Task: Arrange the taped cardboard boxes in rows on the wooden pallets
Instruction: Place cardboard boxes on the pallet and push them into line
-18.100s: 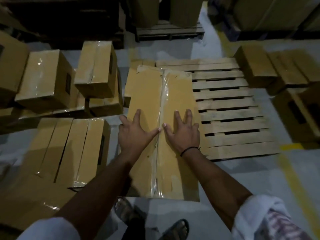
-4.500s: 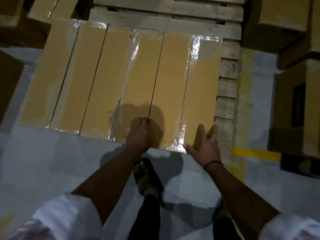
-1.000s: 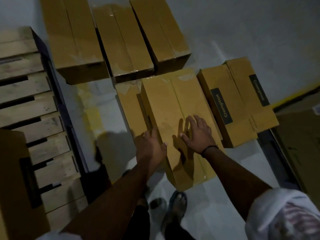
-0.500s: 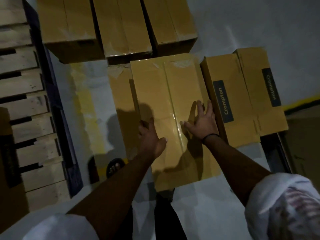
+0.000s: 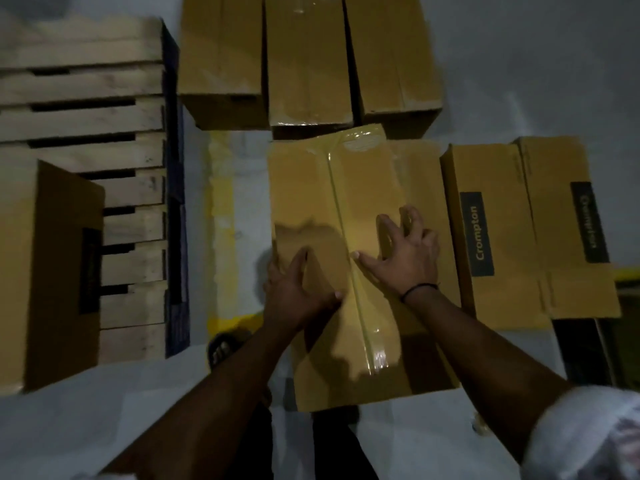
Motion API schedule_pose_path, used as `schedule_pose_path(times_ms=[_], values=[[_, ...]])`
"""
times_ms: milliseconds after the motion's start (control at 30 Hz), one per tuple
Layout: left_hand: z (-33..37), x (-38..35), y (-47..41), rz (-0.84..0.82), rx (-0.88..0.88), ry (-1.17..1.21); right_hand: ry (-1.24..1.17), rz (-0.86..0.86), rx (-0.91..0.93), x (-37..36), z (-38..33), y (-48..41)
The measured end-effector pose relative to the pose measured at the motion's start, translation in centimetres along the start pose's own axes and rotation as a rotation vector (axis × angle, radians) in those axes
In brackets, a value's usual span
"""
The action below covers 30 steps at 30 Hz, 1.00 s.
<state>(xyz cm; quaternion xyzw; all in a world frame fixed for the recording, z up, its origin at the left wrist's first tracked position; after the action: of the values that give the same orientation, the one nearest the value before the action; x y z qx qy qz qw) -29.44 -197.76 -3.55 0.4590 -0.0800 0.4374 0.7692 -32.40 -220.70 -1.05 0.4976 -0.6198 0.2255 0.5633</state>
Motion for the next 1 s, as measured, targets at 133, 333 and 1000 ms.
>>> schedule_pose_path(times_ms=[133, 333, 1000], values=[[-2.5, 4.6, 3.4, 0.091, 0.066, -0.016, 0.015, 0.0, 0.137, 0.2, -5.9, 1.0], [-9.3, 10.7, 5.9, 0.217, 0.147, 0.031, -0.008, -0.041, 0.246, -2.5, -15.3, 2.3], [-32.5, 31.4, 5.4, 0.23, 0.061, 0.015, -0.166, -0.052, 0.172, -15.0, -40.9, 12.5]])
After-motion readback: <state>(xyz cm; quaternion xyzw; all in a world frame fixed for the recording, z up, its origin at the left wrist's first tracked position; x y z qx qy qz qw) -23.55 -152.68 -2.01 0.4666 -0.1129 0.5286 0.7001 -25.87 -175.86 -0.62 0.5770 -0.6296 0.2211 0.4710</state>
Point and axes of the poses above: each hand's wrist, its own y-axis away from the middle knuckle, its own x-axis out of the back of the hand, z = x × y, the point moved 2 cm from there along -y, towards the middle knuckle, and after that the axes turned 3 degrees about x, right-handed, at the moved point
